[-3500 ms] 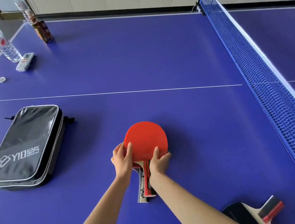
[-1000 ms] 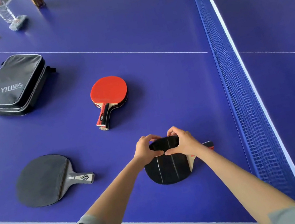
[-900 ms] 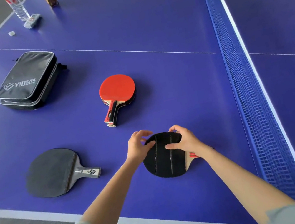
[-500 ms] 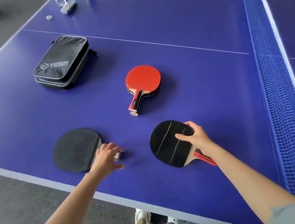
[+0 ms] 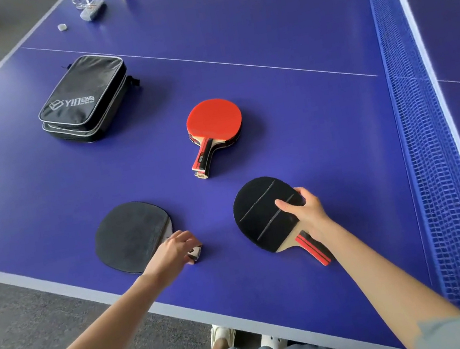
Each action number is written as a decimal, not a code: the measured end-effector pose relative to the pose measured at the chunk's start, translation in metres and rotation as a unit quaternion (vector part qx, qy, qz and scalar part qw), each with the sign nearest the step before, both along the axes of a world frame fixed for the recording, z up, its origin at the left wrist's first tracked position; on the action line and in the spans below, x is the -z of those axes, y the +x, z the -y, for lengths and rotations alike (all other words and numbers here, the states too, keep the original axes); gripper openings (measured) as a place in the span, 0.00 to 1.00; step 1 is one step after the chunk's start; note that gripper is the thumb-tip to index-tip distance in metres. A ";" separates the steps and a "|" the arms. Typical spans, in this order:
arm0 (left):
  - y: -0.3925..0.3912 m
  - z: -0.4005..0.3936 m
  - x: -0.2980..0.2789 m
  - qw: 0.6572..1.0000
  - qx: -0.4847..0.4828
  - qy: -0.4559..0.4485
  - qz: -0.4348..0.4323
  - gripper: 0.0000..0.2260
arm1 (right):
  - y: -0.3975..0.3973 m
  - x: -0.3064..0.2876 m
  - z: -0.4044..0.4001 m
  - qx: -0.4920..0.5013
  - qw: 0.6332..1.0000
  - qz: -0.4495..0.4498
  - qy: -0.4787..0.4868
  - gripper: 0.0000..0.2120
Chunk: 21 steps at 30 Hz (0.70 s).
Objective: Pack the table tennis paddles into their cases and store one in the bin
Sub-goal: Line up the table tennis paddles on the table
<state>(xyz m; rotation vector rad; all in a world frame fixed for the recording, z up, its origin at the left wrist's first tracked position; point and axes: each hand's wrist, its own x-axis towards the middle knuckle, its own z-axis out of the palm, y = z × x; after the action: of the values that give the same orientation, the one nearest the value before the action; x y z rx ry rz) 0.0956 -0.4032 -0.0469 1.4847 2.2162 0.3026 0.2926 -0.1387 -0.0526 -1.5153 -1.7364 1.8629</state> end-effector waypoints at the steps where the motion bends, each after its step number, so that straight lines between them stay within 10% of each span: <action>1: 0.007 -0.006 0.000 1.000 0.008 0.004 0.001 0.17 | 0.004 0.000 -0.002 0.012 1.000 -0.002 -0.008 0.20; 21: 0.128 -0.130 0.015 0.976 0.176 0.126 -0.008 0.19 | 0.089 -0.021 -0.055 0.149 0.988 0.025 -0.025 0.21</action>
<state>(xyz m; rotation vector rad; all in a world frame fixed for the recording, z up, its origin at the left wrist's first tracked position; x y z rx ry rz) 0.2235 -0.2733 -0.0618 1.9827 1.9311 0.4677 0.3820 -0.0840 -0.0319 -1.7432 -1.3977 1.7406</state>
